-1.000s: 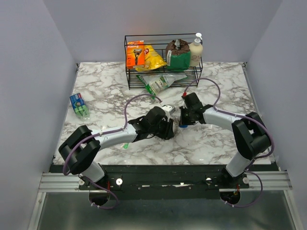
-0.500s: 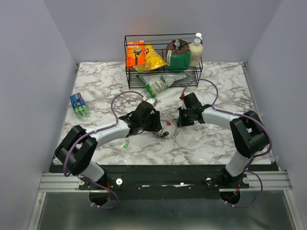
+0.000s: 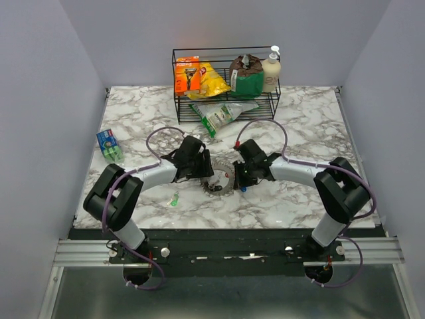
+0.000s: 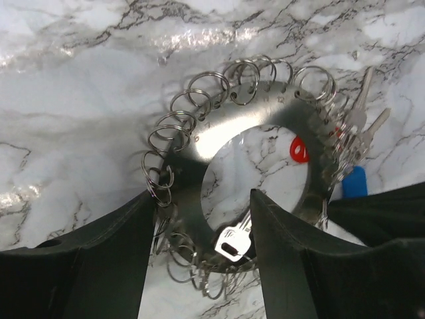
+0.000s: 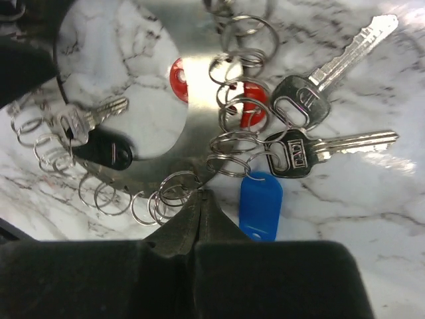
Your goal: Put the keys on the keyring
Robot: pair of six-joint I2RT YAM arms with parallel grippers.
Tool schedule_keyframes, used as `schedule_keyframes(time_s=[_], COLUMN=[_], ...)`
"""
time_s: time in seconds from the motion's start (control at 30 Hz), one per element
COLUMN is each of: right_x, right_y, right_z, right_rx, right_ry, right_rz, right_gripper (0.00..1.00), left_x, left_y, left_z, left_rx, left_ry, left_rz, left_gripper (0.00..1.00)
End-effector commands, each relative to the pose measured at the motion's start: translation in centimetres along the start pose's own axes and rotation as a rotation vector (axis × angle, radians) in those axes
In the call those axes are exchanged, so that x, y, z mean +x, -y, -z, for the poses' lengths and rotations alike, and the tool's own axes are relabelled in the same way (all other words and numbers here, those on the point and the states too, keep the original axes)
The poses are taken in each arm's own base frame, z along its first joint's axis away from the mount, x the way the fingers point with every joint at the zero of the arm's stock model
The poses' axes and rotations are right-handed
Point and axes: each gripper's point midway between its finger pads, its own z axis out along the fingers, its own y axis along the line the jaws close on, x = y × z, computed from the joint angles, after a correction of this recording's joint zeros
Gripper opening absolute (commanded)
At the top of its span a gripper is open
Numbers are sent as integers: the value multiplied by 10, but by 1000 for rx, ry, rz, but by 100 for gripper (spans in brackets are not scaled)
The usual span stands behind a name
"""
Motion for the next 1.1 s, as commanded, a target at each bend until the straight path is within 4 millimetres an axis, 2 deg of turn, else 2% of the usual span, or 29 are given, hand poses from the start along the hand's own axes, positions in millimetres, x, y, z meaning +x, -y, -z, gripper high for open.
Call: schedule_keyframes(time_s=[0.0,0.17,0.4,0.53,0.83,1.07], right_x=[47,52,46,43,41,35], right_y=[1,-8,-23,-31,-46,-58], right_z=[-7,-5,-1,0,4,2], right_rx=[28,15,-16,-33,-61,-82], right_ry=[-151,-157,-142,-136,-123,-110], right_rz=[-23,-4,19,31,48,59], right_gripper=[4,4,4,4,4,4], left_x=[9,10,2,0,2,2], left_y=[-3,1,9,22,37,64], left_z=[-12,-22,-33,-40,-53,-62], left_rx=[-12,6,30,78,147,222], left_ry=[-61,-83,-96,-122,-168,-201], left_rz=[1,-12,-42,-42,-29,-37], left_gripper=[67,67,67,67,66,66])
